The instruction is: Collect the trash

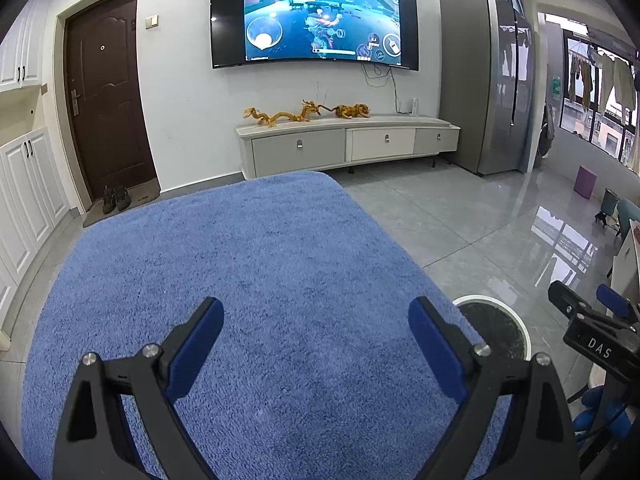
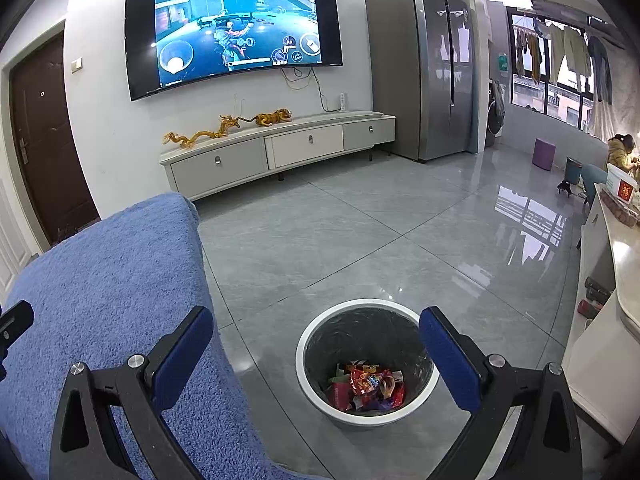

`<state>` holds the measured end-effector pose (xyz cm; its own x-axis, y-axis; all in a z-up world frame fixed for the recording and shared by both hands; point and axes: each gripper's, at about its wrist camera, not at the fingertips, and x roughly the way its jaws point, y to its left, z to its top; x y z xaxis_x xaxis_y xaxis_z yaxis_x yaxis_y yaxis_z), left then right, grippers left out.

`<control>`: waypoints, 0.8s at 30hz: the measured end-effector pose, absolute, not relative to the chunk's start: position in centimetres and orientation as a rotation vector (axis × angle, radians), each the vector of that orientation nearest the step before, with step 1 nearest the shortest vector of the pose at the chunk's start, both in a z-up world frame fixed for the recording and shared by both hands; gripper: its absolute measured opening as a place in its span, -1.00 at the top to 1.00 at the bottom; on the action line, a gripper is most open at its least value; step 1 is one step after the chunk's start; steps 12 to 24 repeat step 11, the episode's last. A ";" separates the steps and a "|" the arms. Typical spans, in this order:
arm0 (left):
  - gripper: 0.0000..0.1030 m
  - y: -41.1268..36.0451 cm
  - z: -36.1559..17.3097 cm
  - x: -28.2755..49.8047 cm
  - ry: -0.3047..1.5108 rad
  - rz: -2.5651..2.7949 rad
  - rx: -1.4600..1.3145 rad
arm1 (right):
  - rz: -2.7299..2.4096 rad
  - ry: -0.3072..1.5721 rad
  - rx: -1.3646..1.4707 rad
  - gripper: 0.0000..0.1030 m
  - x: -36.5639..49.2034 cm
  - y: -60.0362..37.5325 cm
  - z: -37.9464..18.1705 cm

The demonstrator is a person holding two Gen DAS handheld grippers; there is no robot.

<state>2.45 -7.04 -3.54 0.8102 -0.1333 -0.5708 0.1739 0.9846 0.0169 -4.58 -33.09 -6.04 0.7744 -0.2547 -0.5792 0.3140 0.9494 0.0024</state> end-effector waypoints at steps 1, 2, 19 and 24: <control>-0.82 -7.0 -3.6 2.5 0.606 -0.165 0.069 | -0.309 0.612 0.101 -1.00 -4.6 -33.1 -6.0; -0.82 -7.0 -3.6 2.5 0.608 -0.164 0.069 | -0.309 0.613 0.101 -1.00 -4.6 -33.1 -6.0; -0.82 -7.1 -3.9 2.8 0.628 -0.173 0.068 | -0.308 0.612 0.101 -1.00 -4.6 -33.1 -6.1; -0.82 -7.1 -3.9 2.8 0.628 -0.173 0.068 | -0.308 0.612 0.101 -1.00 -4.6 -33.1 -6.1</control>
